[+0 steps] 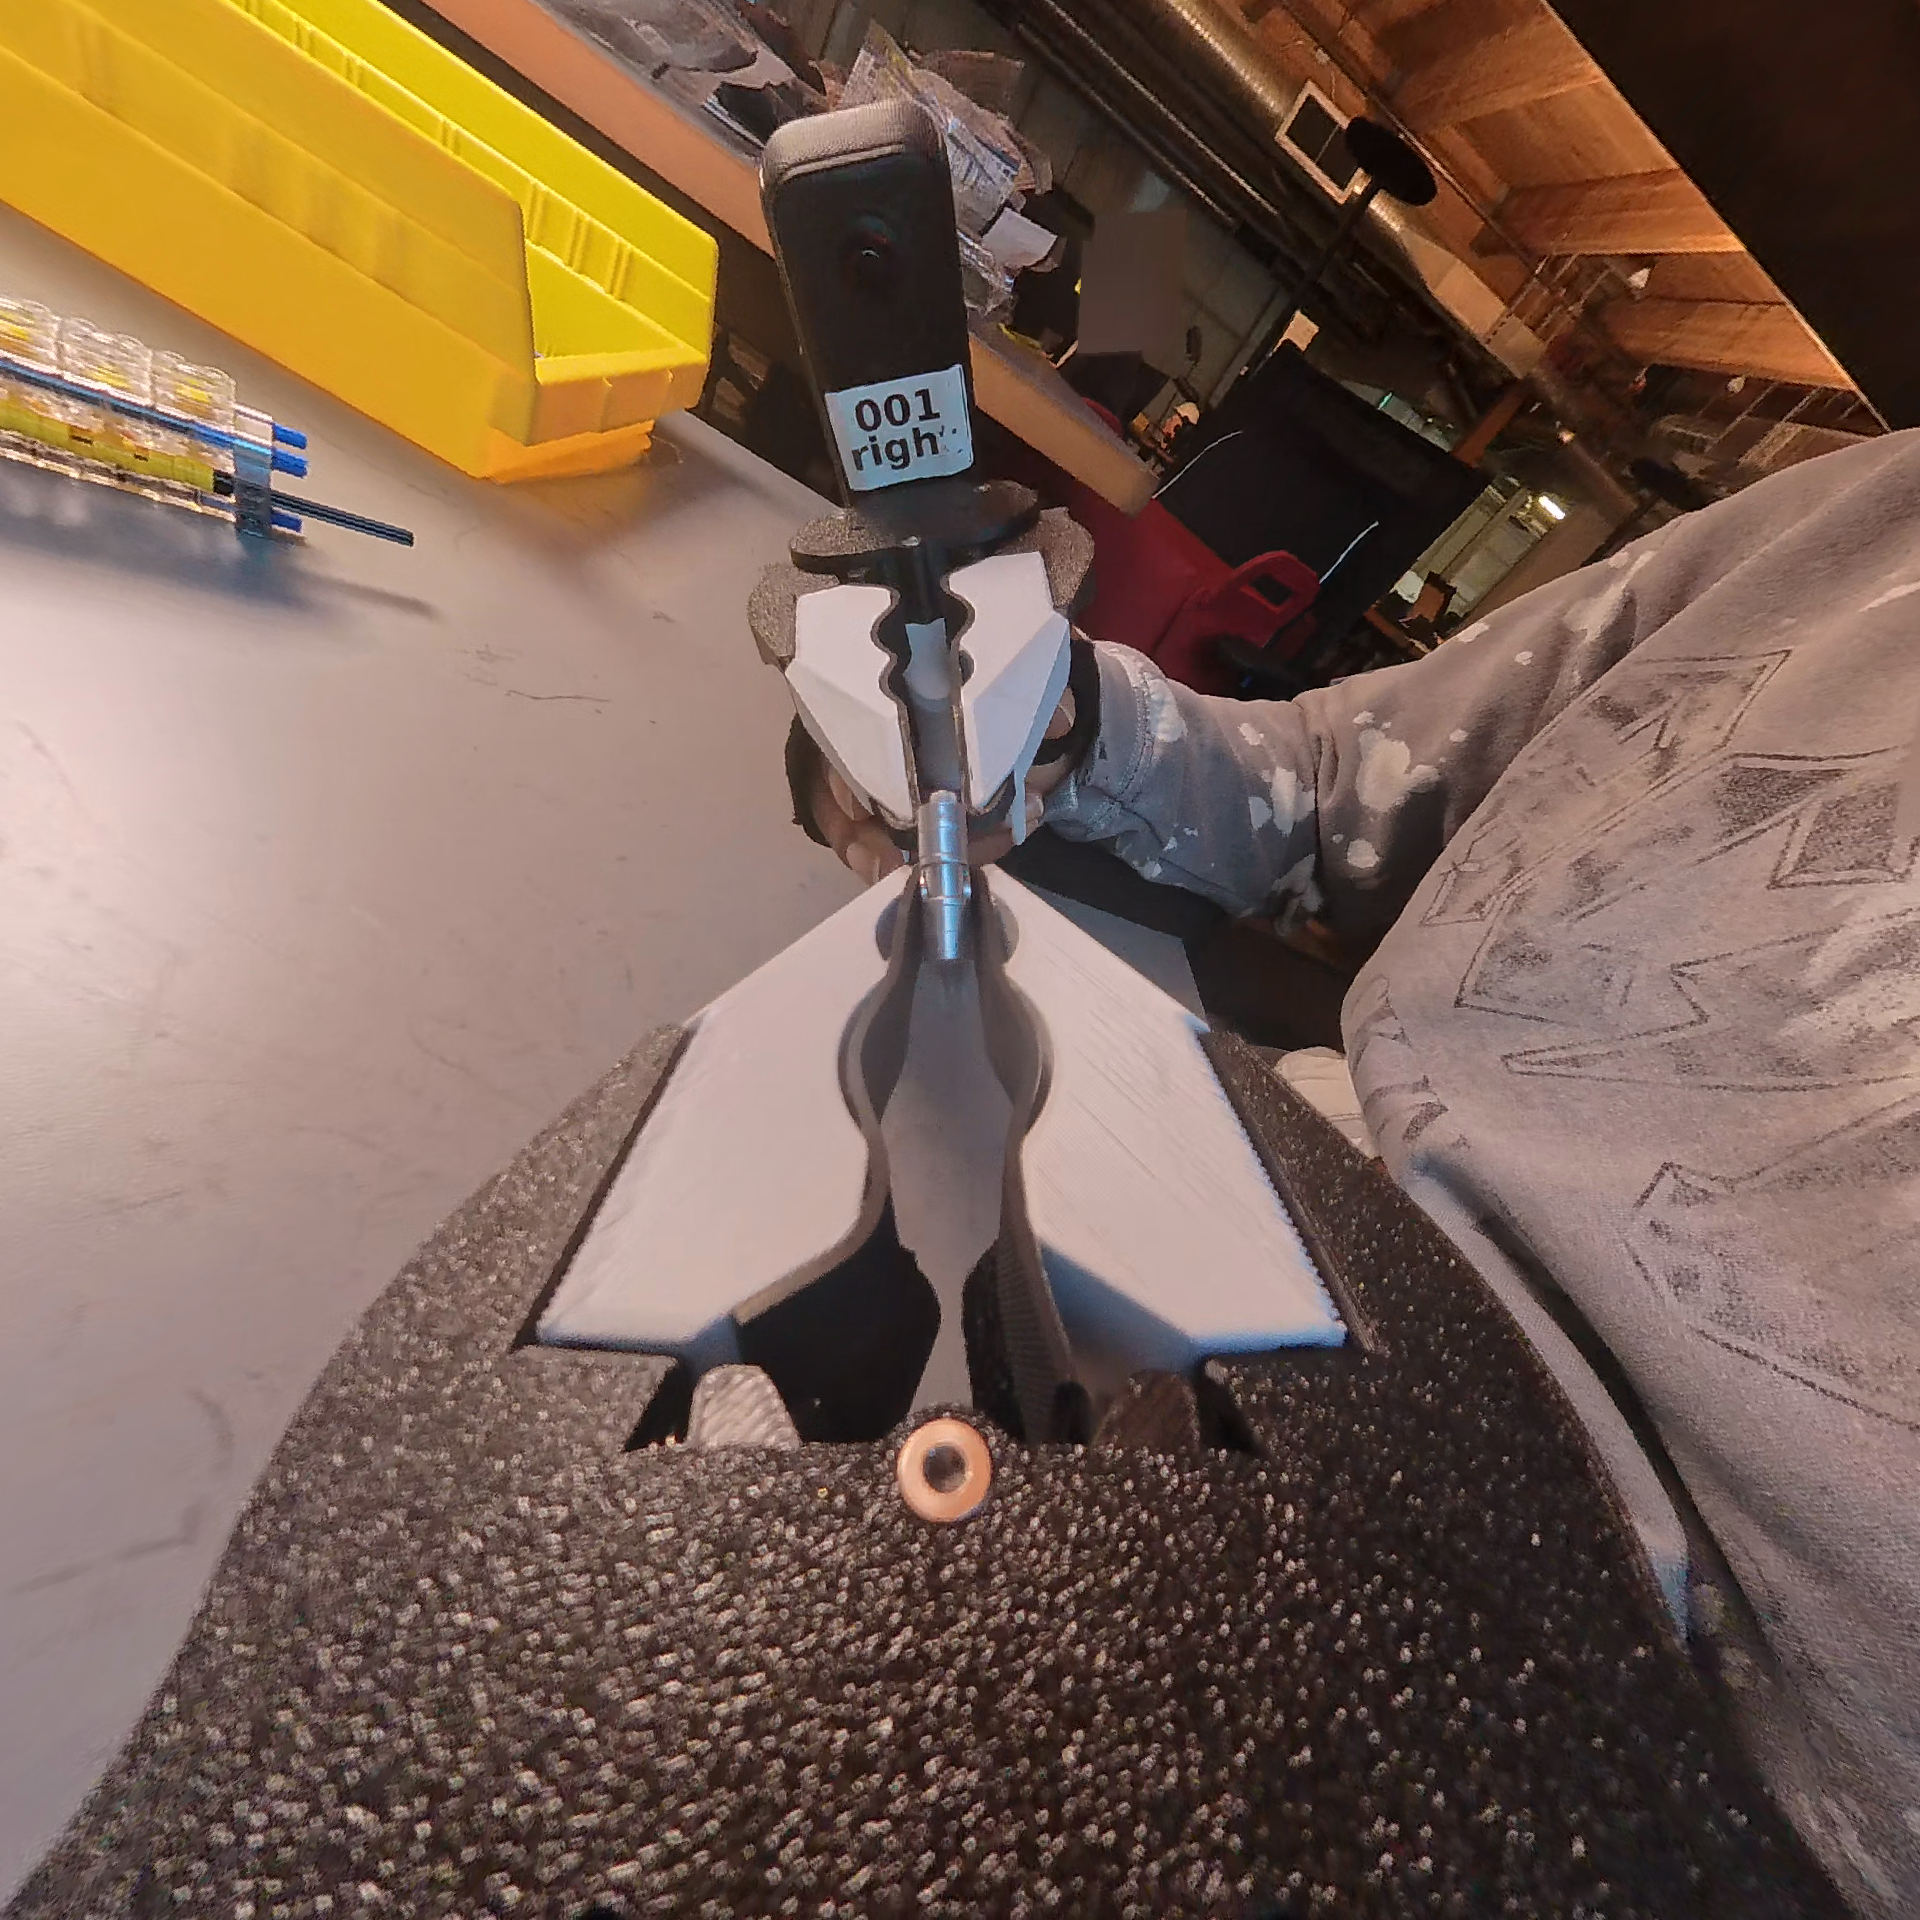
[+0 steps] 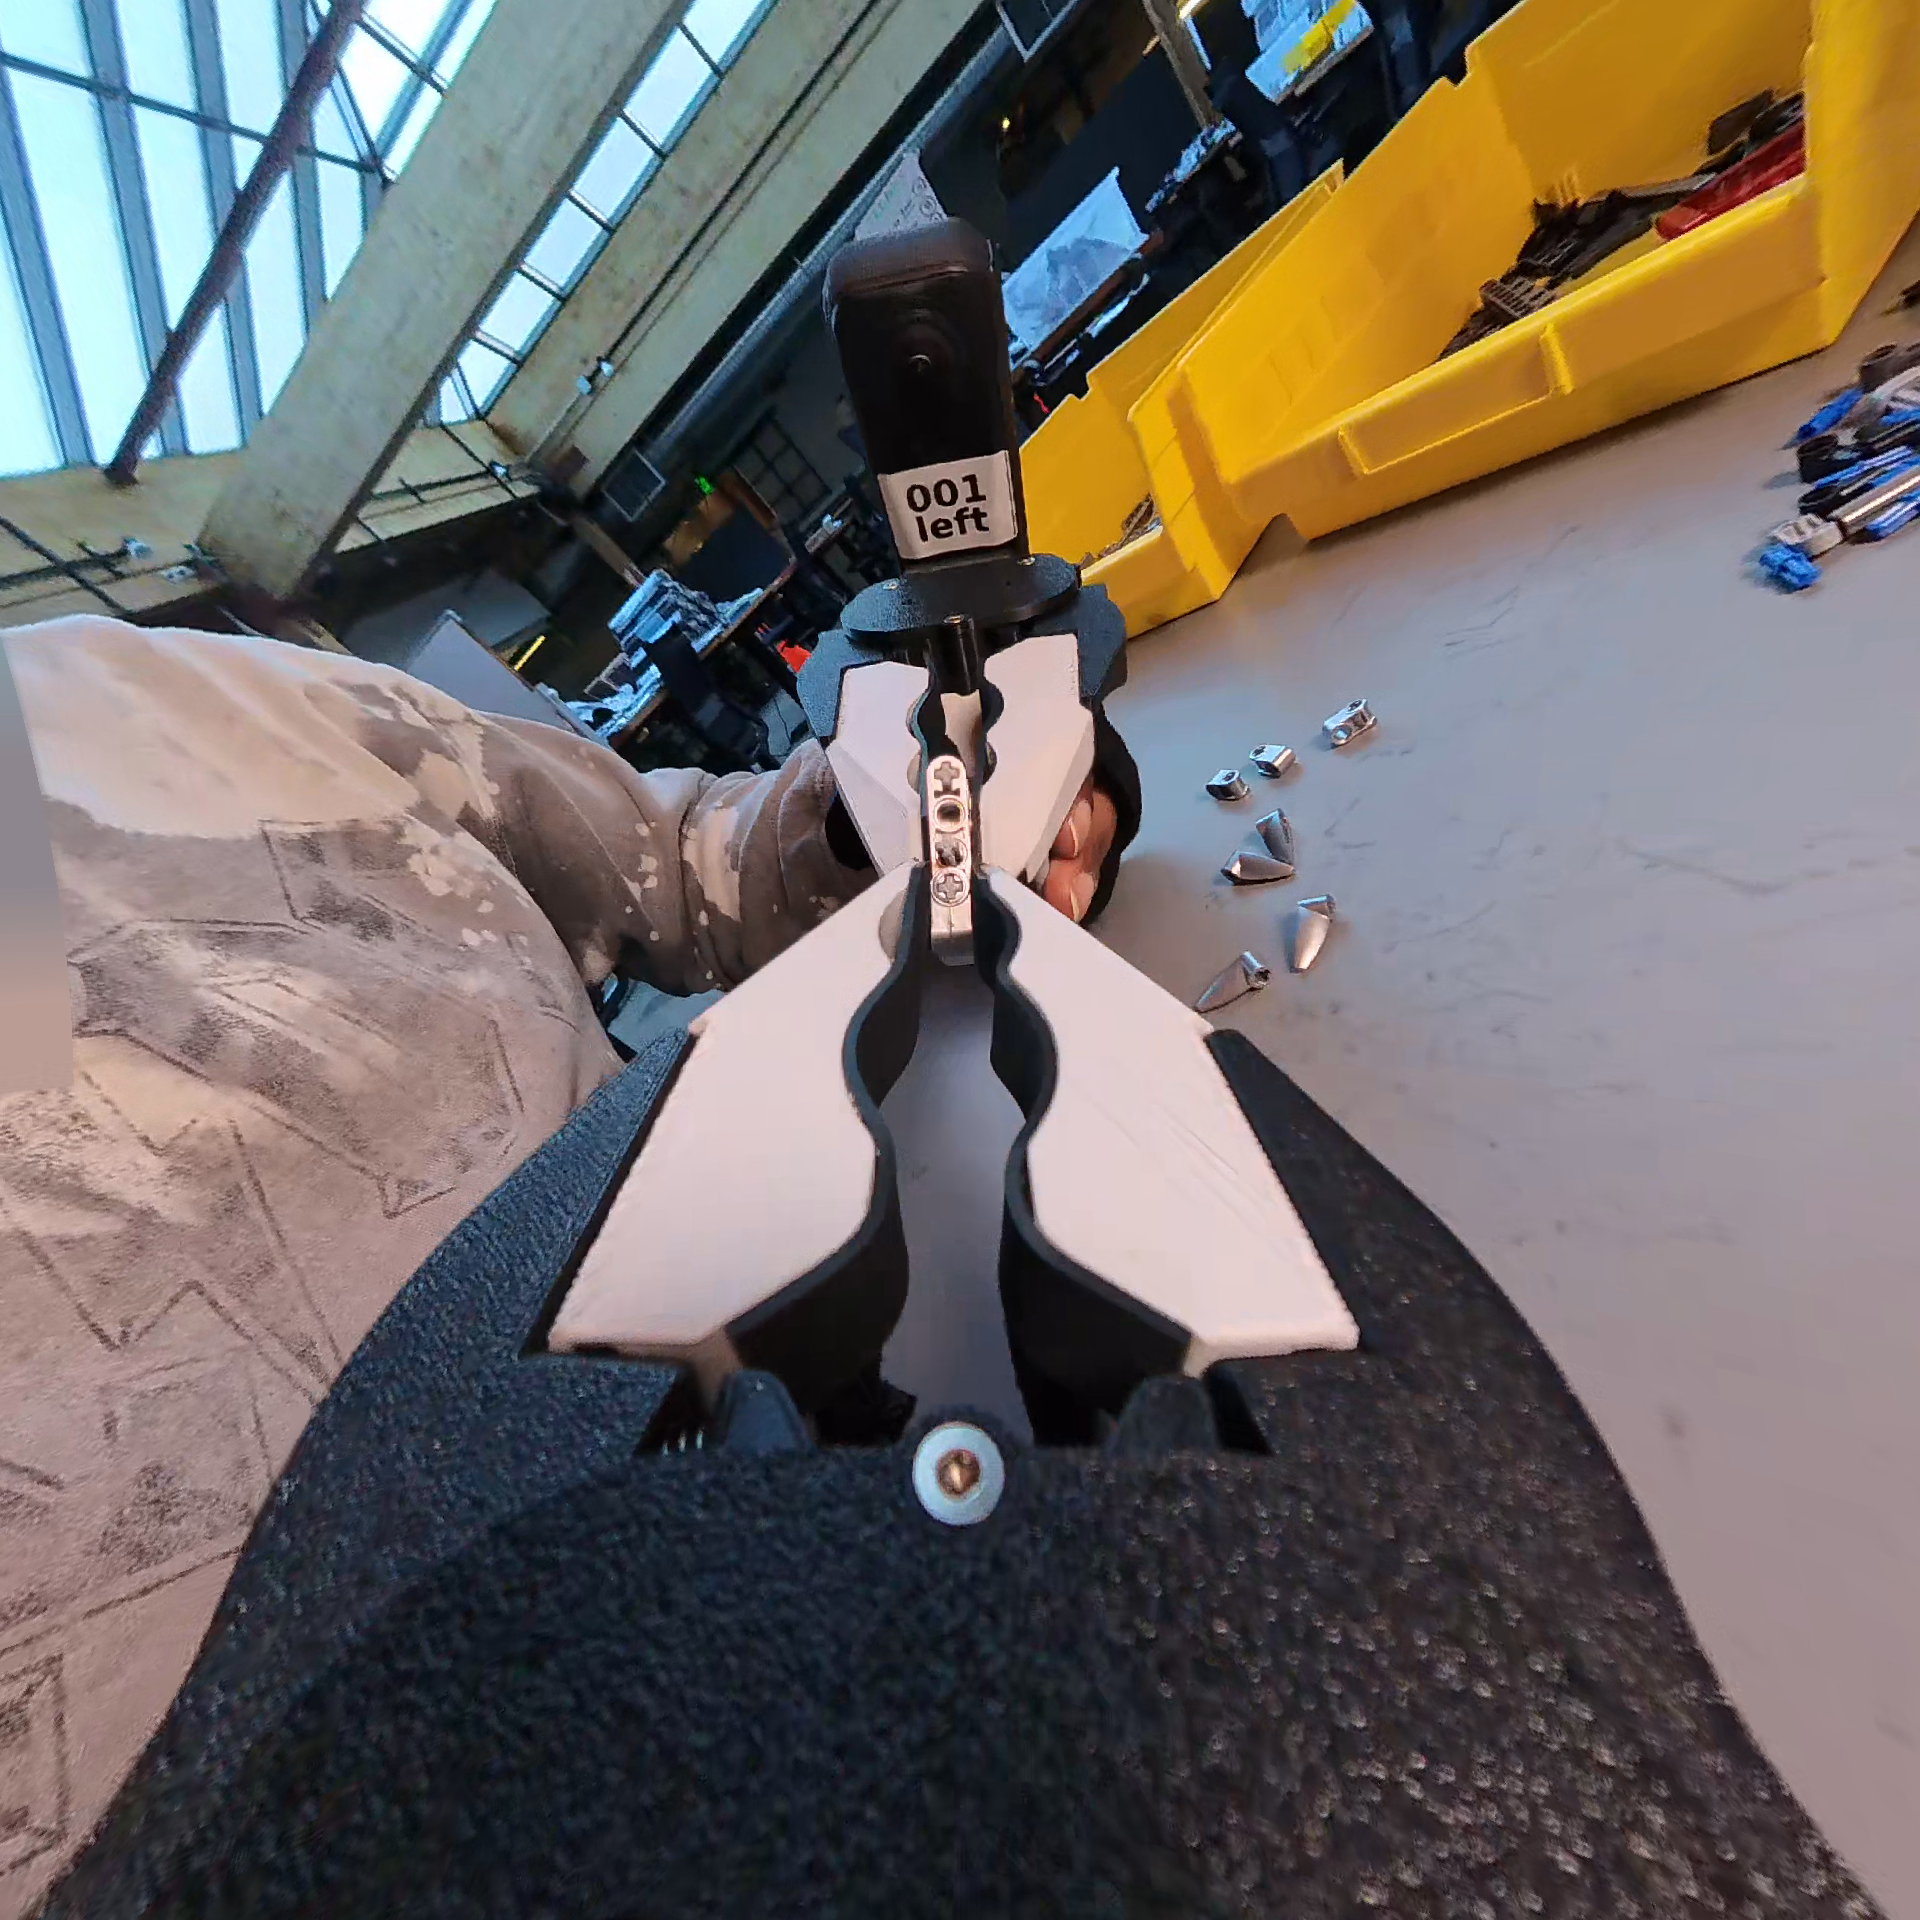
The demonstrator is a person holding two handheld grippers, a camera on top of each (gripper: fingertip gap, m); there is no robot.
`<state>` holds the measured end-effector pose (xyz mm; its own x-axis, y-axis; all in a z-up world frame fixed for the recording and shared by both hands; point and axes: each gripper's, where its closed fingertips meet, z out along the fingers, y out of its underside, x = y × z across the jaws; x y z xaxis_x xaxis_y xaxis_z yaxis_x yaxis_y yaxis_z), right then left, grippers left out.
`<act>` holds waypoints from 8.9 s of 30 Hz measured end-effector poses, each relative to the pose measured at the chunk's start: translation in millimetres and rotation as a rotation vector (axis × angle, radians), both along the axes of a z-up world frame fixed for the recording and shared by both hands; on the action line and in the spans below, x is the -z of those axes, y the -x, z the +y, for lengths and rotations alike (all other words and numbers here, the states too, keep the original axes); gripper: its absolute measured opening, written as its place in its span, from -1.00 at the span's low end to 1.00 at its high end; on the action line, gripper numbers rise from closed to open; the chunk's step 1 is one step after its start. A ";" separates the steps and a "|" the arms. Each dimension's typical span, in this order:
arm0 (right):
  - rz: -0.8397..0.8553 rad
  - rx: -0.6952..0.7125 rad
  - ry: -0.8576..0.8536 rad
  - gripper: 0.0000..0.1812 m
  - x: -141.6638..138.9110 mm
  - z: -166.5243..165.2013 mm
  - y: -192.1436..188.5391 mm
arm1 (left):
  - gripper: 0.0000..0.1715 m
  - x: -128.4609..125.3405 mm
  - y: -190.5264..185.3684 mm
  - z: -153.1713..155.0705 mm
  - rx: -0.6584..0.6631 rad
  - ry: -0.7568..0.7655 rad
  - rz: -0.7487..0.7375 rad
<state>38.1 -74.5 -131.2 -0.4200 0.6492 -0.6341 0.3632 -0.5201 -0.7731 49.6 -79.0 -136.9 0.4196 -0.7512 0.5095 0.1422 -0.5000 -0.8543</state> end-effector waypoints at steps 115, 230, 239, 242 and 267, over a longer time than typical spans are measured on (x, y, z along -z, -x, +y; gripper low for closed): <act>-0.498 0.074 -0.860 -0.92 97.8 31.7 -20.8 | -0.94 35.3 21.0 28.0 -0.331 -0.300 0.626; -0.047 -0.659 -0.997 -0.74 95.8 -132.9 83.4 | -0.94 -13.4 120.4 38.7 -0.512 -0.206 0.295; -0.030 -0.703 -1.004 -0.76 99.1 -133.6 81.6 | -0.93 -10.9 116.9 38.3 -0.497 -0.201 0.302; -0.023 -0.701 -1.007 -0.78 99.1 -133.5 82.5 | -0.93 -9.8 116.3 38.5 -0.494 -0.199 0.306; -0.050 -0.584 -1.023 -0.85 97.3 -134.1 85.1 | -0.93 -4.4 114.1 39.0 -0.481 -0.181 0.308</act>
